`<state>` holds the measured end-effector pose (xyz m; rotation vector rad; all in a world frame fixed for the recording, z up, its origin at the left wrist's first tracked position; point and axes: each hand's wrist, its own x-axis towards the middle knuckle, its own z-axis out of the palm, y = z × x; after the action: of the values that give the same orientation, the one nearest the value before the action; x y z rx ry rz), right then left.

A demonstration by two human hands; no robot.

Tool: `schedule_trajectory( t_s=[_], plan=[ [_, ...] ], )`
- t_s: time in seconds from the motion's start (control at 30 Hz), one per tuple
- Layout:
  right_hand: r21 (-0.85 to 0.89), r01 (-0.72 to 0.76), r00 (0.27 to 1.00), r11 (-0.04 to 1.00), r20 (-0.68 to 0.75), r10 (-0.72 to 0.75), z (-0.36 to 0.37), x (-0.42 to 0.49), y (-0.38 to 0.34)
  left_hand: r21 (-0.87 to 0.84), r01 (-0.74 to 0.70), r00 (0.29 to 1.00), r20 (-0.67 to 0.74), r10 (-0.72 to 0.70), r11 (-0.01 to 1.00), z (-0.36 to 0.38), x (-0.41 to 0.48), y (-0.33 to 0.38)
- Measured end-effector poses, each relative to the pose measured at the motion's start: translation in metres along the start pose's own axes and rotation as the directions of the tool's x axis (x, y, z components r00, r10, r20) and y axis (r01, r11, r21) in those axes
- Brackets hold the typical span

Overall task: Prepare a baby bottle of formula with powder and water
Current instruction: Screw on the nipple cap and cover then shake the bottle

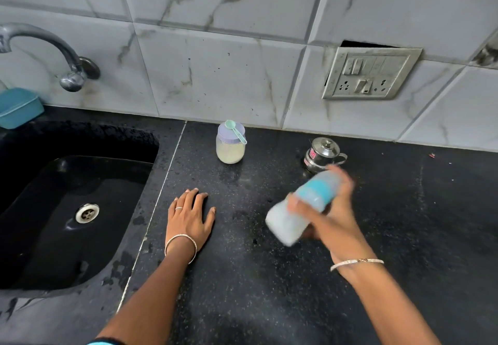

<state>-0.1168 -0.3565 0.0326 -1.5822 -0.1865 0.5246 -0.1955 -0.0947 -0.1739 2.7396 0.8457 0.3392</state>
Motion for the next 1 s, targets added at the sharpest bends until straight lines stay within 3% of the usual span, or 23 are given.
schedule_trajectory(
  t_s=[0.07,0.1,0.2,0.27,0.33,0.4,0.43,0.5,0.57,0.6,0.67,0.73,0.77,0.8,0.9,0.93,1.0],
  plan=[
    [-0.188,-0.089,0.957,0.978,0.256,0.136,-0.006,-0.006,0.001,0.006,-0.003,1.0,-0.003,0.003,1.0,0.001,0.0,0.0],
    [-0.18,-0.093,0.959,0.979,0.248,0.137,-0.009,-0.006,0.001,0.006,-0.003,1.0,-0.003,0.003,1.0,0.002,0.001,0.0],
    [0.107,-0.004,0.997,0.994,-0.072,0.012,-0.008,0.002,0.002,0.002,-0.002,1.0,-0.017,0.002,1.0,0.003,0.001,-0.001],
    [0.208,0.071,0.989,0.975,-0.14,-0.043,-0.002,0.004,0.008,0.009,-0.002,1.0,-0.016,0.002,1.0,0.003,0.002,0.0],
    [0.027,0.008,0.996,1.0,0.085,-0.01,0.002,-0.002,0.013,0.018,-0.002,1.0,-0.014,0.002,1.0,0.003,0.002,-0.001],
    [-0.193,-0.055,0.944,0.98,0.311,0.115,0.003,-0.008,0.008,0.014,-0.003,1.0,-0.016,0.003,1.0,0.003,0.001,-0.001],
    [-0.181,-0.048,0.948,0.982,0.302,0.102,0.002,-0.007,0.006,0.012,-0.005,1.0,-0.014,0.005,1.0,0.003,0.001,-0.001],
    [0.027,0.001,0.998,1.0,0.07,-0.003,0.005,-0.002,0.0,0.01,-0.003,1.0,-0.016,0.003,1.0,0.003,0.002,0.0],
    [0.244,0.146,0.984,0.959,-0.139,-0.114,0.01,0.003,0.001,0.004,-0.005,1.0,-0.019,0.005,1.0,0.003,0.002,0.0],
    [0.232,0.211,0.971,0.949,-0.165,-0.175,0.012,0.004,0.006,0.005,-0.005,1.0,-0.02,0.005,1.0,0.002,0.002,0.0],
    [0.033,0.236,0.971,0.971,0.013,-0.237,0.009,0.0,0.011,0.008,-0.002,1.0,-0.02,0.002,1.0,0.002,0.002,-0.001],
    [-0.149,0.131,0.951,0.98,0.3,-0.081,0.004,-0.006,0.002,0.011,-0.002,1.0,-0.019,0.002,1.0,0.002,0.002,0.0],
    [-0.136,0.08,0.948,0.988,0.315,-0.033,0.001,-0.007,0.0,0.008,-0.004,1.0,-0.015,0.004,1.0,0.003,0.002,0.0],
    [-0.065,0.059,0.97,0.996,0.238,-0.042,0.001,-0.006,-0.003,0.006,-0.003,1.0,-0.015,0.003,1.0,0.003,0.002,0.0],
    [0.272,0.144,0.988,0.951,-0.099,-0.121,0.009,-0.002,-0.003,0.012,-0.004,1.0,-0.025,0.004,1.0,0.005,0.003,-0.001],
    [0.281,0.163,0.984,0.946,-0.117,-0.135,0.012,-0.002,0.001,0.015,-0.004,1.0,-0.026,0.005,1.0,0.005,0.002,-0.001],
    [0.117,0.096,0.993,0.989,0.061,-0.104,0.011,-0.006,0.007,0.017,-0.003,1.0,-0.024,0.004,1.0,0.004,0.003,-0.002]
  ],
)
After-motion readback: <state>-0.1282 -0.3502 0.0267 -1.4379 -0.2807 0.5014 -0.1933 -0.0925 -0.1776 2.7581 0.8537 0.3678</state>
